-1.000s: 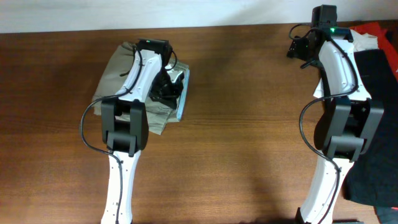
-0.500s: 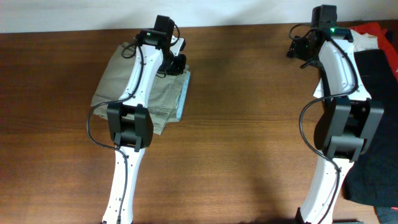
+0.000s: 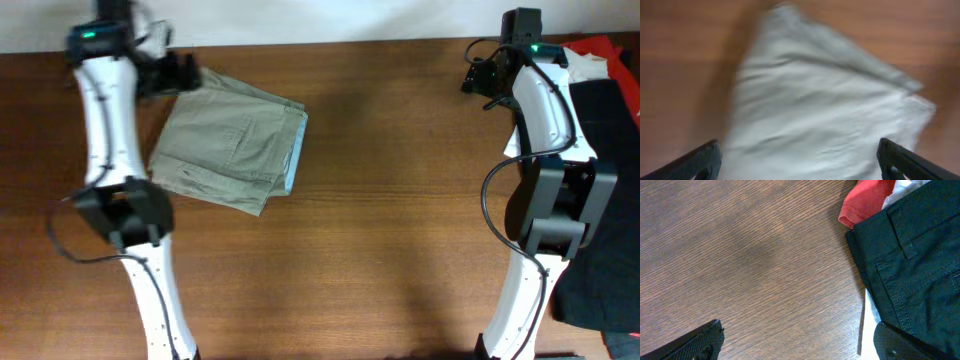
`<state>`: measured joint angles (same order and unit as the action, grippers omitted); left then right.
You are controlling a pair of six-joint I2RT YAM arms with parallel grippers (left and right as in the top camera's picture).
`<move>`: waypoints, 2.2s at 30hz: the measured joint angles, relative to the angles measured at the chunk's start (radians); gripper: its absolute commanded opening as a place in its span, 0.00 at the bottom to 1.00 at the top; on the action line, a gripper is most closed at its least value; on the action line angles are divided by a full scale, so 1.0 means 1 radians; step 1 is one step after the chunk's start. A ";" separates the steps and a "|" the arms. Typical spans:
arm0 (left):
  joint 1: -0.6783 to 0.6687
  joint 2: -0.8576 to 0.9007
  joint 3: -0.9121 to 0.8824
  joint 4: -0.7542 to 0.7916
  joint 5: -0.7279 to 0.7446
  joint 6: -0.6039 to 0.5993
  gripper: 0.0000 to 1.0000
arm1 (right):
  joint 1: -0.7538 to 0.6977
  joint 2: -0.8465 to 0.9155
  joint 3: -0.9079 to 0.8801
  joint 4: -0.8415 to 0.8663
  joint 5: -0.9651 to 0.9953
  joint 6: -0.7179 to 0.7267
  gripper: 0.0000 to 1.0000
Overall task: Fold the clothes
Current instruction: 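Grasp the folded shorts' left edge with the left gripper, then drag the folded shorts to the table's back-left corner and release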
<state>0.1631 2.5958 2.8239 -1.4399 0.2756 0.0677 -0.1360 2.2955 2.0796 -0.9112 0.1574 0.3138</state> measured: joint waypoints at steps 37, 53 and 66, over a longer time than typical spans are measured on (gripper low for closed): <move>0.773 -0.025 -0.612 0.394 0.210 -0.604 0.01 | 0.000 0.000 0.000 0.000 0.000 0.000 0.99; 0.430 -0.031 -0.602 0.321 0.254 -0.689 0.40 | 0.000 0.000 0.000 0.000 0.000 0.000 0.99; 0.277 -0.032 -0.606 0.644 -0.097 -0.742 0.01 | 0.000 0.000 0.000 0.000 0.000 0.000 0.99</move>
<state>0.4400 2.5641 2.2177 -0.7956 0.1787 -0.6746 -0.1360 2.2955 2.0796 -0.9112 0.1570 0.3134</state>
